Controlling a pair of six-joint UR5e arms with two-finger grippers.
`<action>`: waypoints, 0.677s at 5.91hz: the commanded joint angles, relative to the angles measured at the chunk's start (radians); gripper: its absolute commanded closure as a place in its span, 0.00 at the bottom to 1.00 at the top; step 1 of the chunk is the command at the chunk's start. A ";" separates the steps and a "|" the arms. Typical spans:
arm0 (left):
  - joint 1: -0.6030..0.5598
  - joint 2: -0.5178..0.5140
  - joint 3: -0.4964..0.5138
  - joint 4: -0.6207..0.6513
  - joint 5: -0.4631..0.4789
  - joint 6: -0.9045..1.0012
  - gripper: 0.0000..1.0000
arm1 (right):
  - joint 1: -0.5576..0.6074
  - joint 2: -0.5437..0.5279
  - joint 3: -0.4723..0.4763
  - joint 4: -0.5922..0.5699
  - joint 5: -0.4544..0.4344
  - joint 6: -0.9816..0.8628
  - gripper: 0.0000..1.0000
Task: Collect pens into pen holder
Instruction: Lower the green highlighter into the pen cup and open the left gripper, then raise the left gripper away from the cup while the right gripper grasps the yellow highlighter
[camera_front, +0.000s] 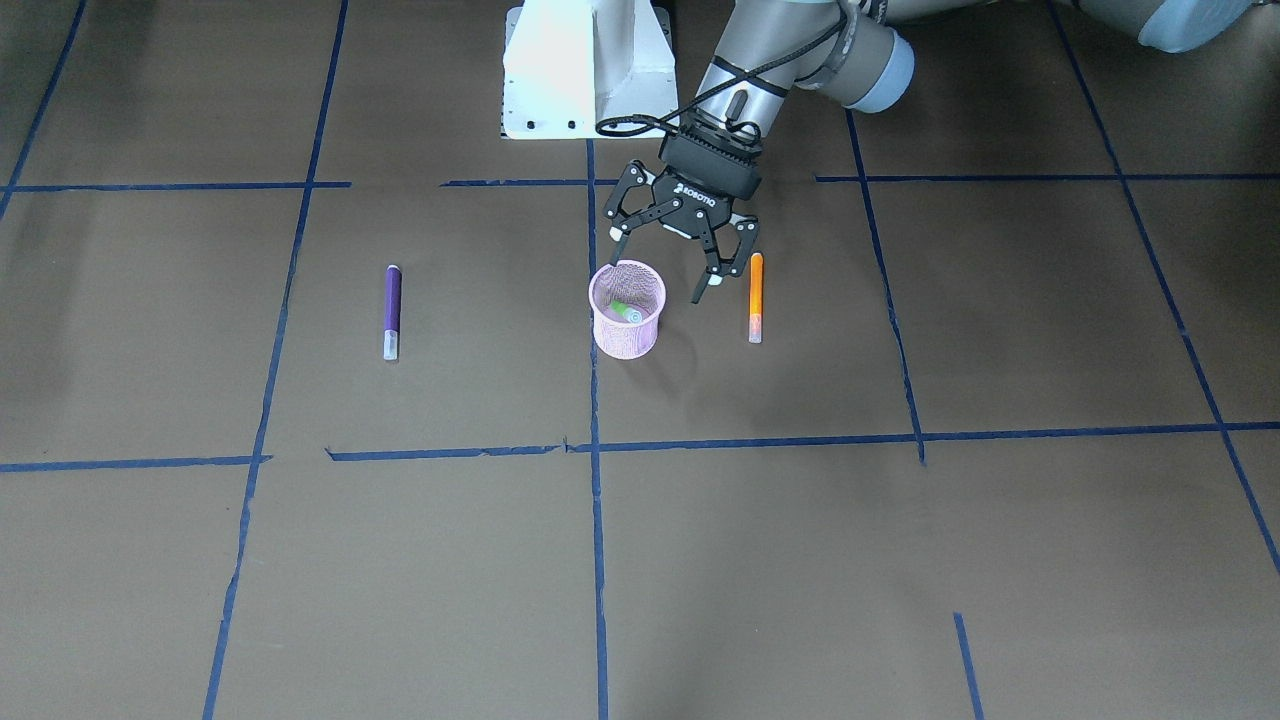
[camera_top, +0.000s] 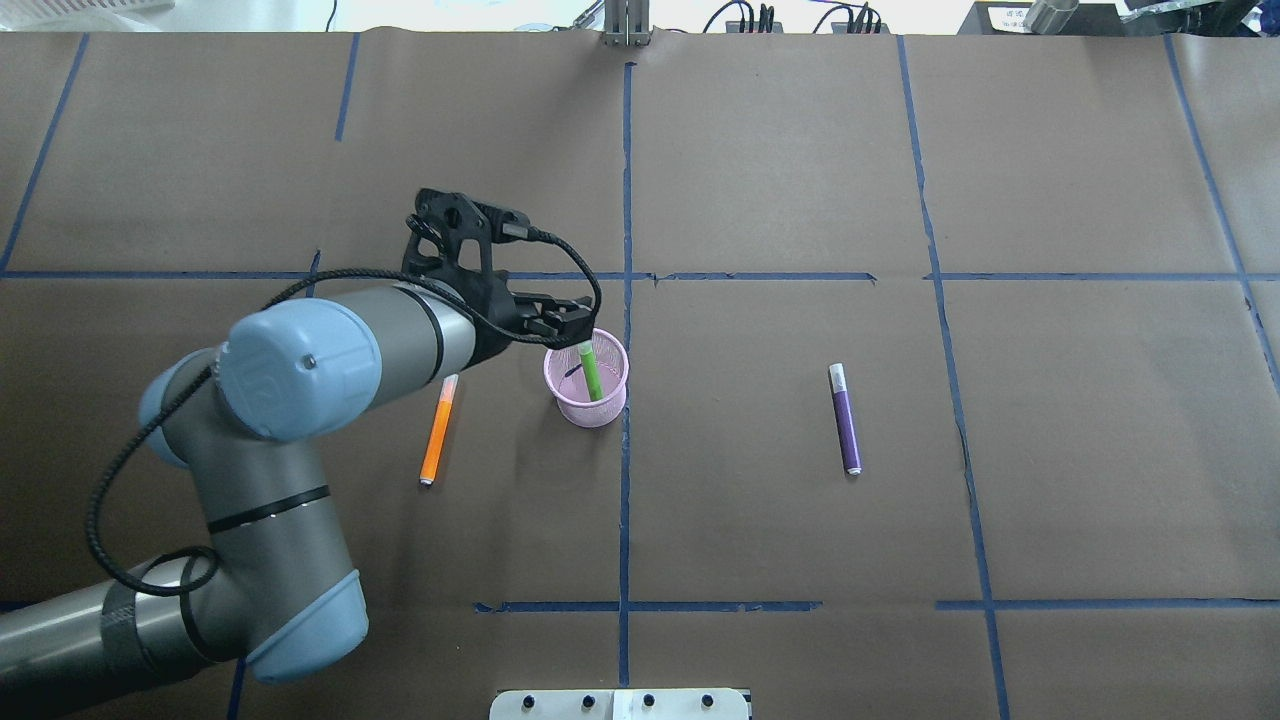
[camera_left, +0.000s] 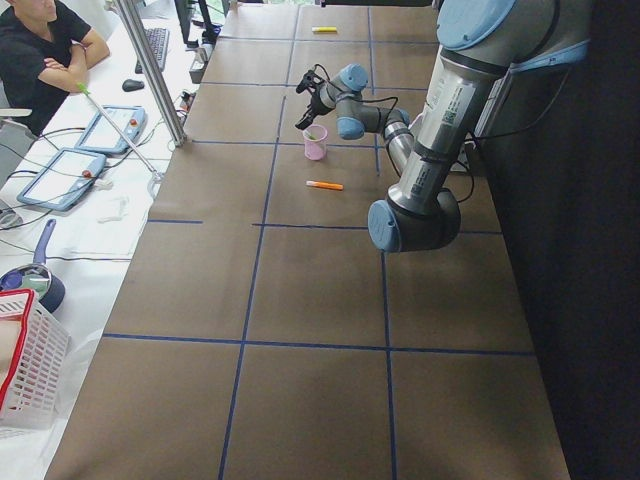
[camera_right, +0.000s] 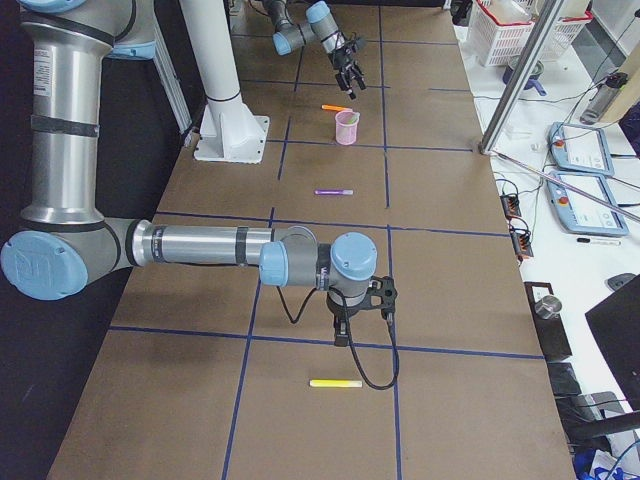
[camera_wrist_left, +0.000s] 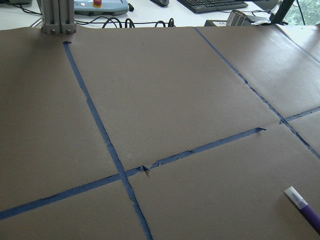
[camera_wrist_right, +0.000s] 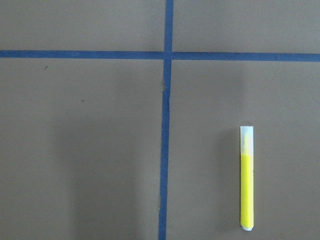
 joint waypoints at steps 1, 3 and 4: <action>-0.055 0.047 -0.055 0.187 -0.051 -0.013 0.00 | -0.038 0.001 -0.166 0.143 -0.049 0.003 0.04; -0.080 0.090 -0.078 0.224 -0.080 -0.049 0.00 | -0.038 0.049 -0.320 0.153 -0.042 0.000 0.07; -0.078 0.091 -0.088 0.224 -0.080 -0.065 0.00 | -0.038 0.063 -0.330 0.153 -0.045 0.000 0.08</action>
